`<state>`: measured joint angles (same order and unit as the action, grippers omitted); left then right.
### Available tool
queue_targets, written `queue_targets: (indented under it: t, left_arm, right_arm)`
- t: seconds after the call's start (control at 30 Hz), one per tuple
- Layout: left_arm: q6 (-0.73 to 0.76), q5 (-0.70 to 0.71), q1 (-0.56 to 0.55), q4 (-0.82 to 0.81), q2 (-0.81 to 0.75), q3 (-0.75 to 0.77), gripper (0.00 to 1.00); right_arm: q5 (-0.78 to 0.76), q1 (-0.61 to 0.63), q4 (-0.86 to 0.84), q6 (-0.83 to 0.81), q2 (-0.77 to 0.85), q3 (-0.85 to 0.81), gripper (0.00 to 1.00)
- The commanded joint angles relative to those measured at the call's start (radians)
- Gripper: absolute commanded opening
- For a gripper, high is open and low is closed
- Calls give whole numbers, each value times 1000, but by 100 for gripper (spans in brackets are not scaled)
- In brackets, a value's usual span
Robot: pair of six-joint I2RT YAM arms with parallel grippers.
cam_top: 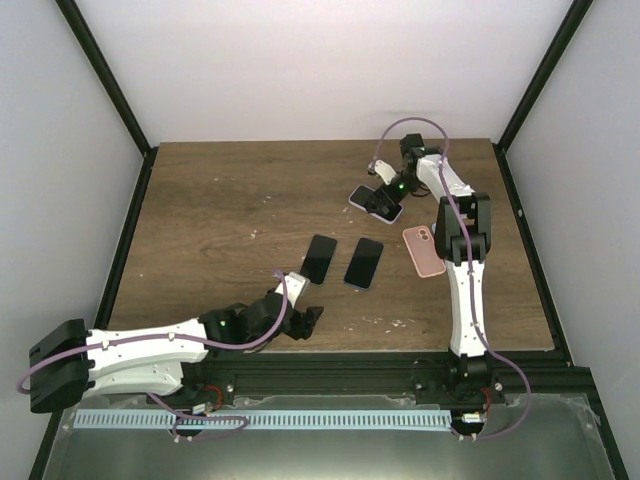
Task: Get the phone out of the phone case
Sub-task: Pick up the phone at the center of the board.
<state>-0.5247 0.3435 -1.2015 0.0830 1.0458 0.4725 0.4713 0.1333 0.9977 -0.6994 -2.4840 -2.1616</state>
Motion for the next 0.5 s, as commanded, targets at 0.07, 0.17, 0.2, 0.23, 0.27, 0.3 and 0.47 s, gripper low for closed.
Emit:
queue_targets:
  t: [0.07, 0.17, 0.2, 0.23, 0.27, 0.3, 0.47]
  left_arm:
    - [-14, -18, -3, -59, 13, -9, 78]
    - [-15, -23, -3, -69, 22, -12, 78]
    - [-15, -25, -2, -72, 25, -13, 78]
    - [-15, -27, -3, -73, 27, -13, 78]
    - [-15, -29, -3, -74, 28, -13, 78]
    - [-15, -29, -3, -74, 28, -13, 78]
    - [-19, -29, -2, -73, 22, -20, 78]
  right_arm:
    - [-102, 74, 23, 48, 31, 158, 100]
    - [-197, 117, -47, 65, 79, 249, 100]
    - [-227, 132, -66, 70, 87, 284, 100]
    - [-260, 144, -87, 78, 92, 303, 100]
    - [-284, 156, -100, 84, 94, 314, 100]
    - [-299, 165, -104, 89, 93, 321, 99]
    - [-333, 171, -86, 129, 60, 285, 88]
